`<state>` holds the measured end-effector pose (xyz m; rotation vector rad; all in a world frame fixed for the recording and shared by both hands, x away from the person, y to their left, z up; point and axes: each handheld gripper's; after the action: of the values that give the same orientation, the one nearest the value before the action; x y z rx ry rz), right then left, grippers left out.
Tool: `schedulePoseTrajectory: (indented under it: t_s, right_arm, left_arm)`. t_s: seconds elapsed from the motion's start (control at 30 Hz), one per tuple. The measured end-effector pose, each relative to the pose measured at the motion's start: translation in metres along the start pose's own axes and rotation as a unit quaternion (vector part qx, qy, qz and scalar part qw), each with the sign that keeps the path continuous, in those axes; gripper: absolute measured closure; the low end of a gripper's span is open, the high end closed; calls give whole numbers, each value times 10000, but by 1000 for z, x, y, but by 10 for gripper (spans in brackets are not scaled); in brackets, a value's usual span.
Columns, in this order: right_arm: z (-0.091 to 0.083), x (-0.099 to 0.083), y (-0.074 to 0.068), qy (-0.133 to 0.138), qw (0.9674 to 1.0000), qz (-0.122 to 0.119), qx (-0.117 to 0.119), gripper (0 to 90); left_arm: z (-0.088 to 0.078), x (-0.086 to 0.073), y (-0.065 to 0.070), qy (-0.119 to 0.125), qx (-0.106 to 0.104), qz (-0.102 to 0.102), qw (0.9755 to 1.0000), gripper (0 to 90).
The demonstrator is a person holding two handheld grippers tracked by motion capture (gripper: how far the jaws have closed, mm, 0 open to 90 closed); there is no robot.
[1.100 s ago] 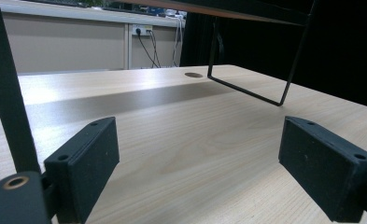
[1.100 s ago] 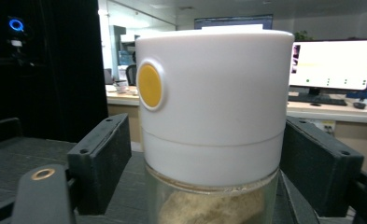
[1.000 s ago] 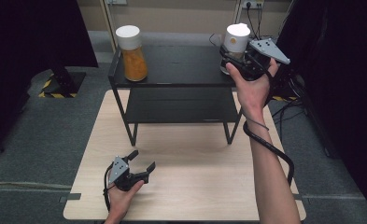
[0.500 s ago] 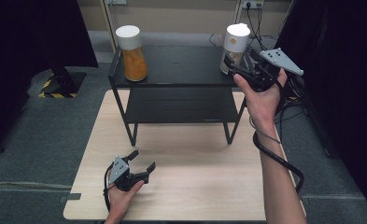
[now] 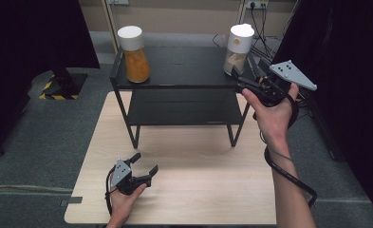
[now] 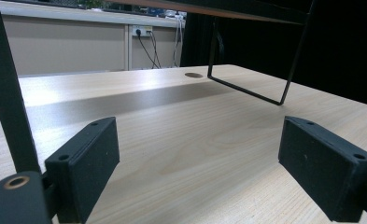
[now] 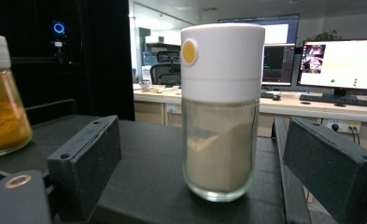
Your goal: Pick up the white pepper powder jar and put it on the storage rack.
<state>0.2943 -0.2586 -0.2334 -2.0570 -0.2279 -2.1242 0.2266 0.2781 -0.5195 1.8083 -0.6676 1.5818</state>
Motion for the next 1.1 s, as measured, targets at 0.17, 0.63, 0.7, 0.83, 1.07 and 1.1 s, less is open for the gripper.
schedulePoseTrajectory:
  t_s: [0.17, 0.63, 0.7, 0.83, 1.07, 1.1]
  right_arm:
    - [-11, -9, 0, 52, 10000, -34, 72, 117]
    - [-37, -34, -2, 77, 9997, -74, 239, 117]
    - [-41, -38, -3, 83, 9996, -98, 247, 117]
    - [-47, -48, -4, 65, 9995, -137, 271, 117]
    - [-56, -64, -4, -52, 9993, -142, 346, 117]
    - [-57, -67, -4, -63, 9993, -134, 345, 117]
  left_arm:
    - [0, 0, 0, 2, 3, 5, 10000, 118]
    - [0, 0, 0, -1, 1, -4, 10000, 118]
    - [0, 0, 0, 1, 2, -7, 10000, 118]
    - [0, 0, 0, 2, 6, 7, 10000, 118]
    - [0, -1, 0, 18, 4, -11, 10000, 118]
    - [0, -1, 0, 20, 7, -8, 10000, 118]
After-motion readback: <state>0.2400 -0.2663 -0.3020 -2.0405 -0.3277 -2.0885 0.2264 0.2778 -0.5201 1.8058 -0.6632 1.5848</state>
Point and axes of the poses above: each handheld gripper's, and its own axes: z roughly forward along the jaws, x roughly out of its top, y roughly to its right, and after that the axes turned 12 degrees about -x, right-handed
